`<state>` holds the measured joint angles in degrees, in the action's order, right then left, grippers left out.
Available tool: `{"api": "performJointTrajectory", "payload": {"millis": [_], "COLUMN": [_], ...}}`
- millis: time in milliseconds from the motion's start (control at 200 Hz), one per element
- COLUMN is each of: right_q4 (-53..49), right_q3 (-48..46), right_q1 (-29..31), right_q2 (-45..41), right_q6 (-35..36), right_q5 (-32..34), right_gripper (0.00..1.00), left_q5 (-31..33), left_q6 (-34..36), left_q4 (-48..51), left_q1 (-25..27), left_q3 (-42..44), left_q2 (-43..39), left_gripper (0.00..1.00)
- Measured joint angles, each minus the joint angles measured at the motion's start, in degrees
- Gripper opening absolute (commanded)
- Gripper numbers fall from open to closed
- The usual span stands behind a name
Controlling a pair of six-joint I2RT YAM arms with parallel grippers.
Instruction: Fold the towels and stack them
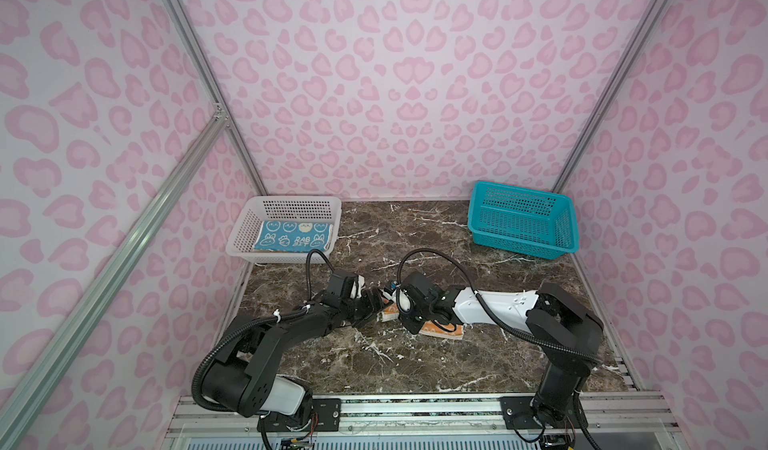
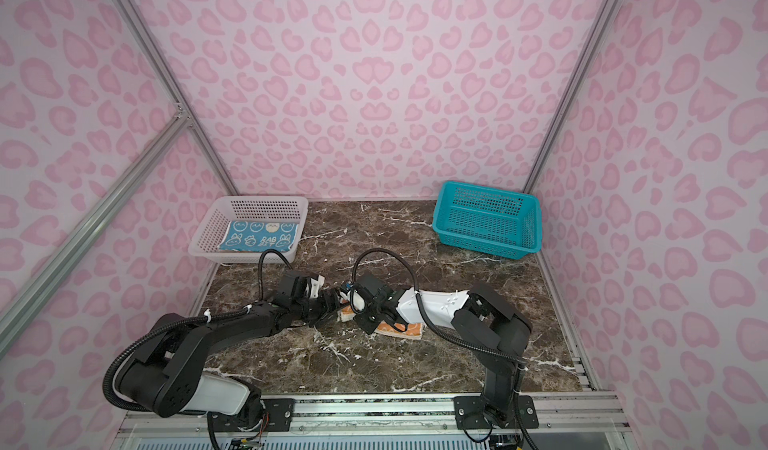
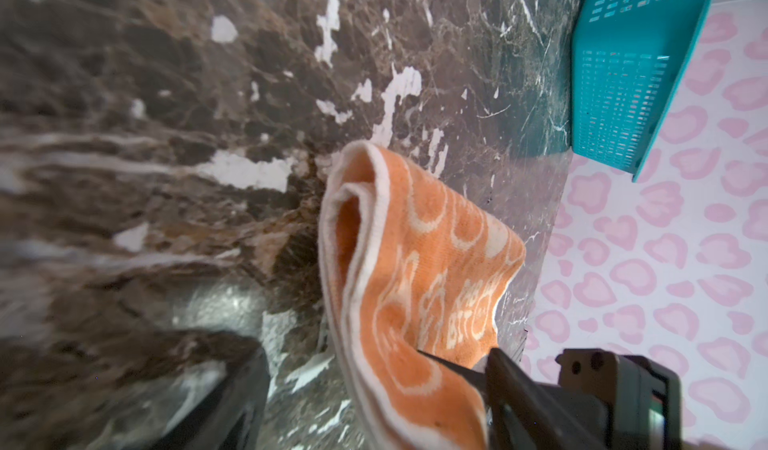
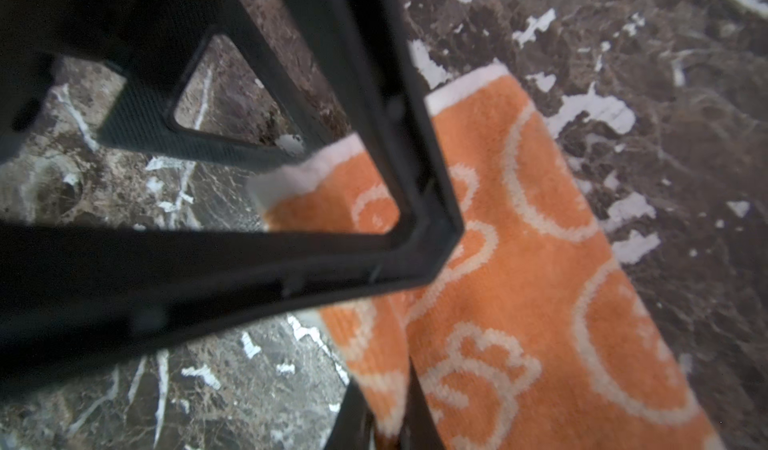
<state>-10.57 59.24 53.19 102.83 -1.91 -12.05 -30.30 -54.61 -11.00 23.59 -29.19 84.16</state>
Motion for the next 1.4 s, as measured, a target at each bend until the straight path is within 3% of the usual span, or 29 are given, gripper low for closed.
{"api": "performJointTrajectory", "payload": {"millis": [125, 270, 400, 510, 630, 695, 825, 1020, 1130, 1400], "right_q4": [0.4, 0.9, 1.8, 2.5, 2.7, 2.8, 2.9, 4.2, 4.7, 5.0], "right_q3": [-0.2, -0.7, -1.1, -1.7, -2.1, -2.3, -3.2, -6.2, -6.9, -7.5], "right_q1": [0.0, 0.0, 0.0, 0.0, 0.0, 0.2, 0.5, 0.5, 0.4, -0.3], "right_q2": [-0.4, -0.6, -1.0, -1.7, -2.5, -2.8, -4.0, -9.0, -12.3, -20.6], "right_q6": [-0.1, -0.5, -0.5, -0.5, -0.7, -1.0, -1.5, -3.6, -5.0, -7.1], "right_q5": [-0.2, -0.2, -0.2, 0.0, 0.6, 0.7, 2.0, 4.9, 7.1, 12.5], "right_gripper": [0.10, 0.11, 0.14, 0.20, 0.27, 0.36, 0.65, 0.80, 0.98, 0.98], "left_q5": [-1.0, -1.9, -2.0, -2.1, -2.1, -2.1, -2.1, -1.8, -1.8, 1.2], "left_q6": [-0.9, -1.5, -1.9, -1.9, -1.4, -0.8, 0.5, 3.9, 7.0, 20.0], "left_q4": [-2.3, -4.0, -4.1, -4.0, -3.5, -2.8, -1.1, 3.5, 7.6, 21.4], "left_q1": [0.4, 0.8, 1.0, 1.2, 1.2, 1.2, 1.2, 1.2, 1.2, 0.8], "left_q3": [-0.7, -1.9, -2.8, -3.4, -4.3, -4.9, -6.0, -9.1, -12.2, -24.2], "left_q2": [2.1, 5.0, 6.8, 7.8, 8.3, 8.4, 8.6, 8.6, 7.9, 4.7], "left_gripper": [0.78, 0.63, 0.44, 0.37, 0.19, 0.04, 0.03, 0.03, 0.03, 0.03]}}
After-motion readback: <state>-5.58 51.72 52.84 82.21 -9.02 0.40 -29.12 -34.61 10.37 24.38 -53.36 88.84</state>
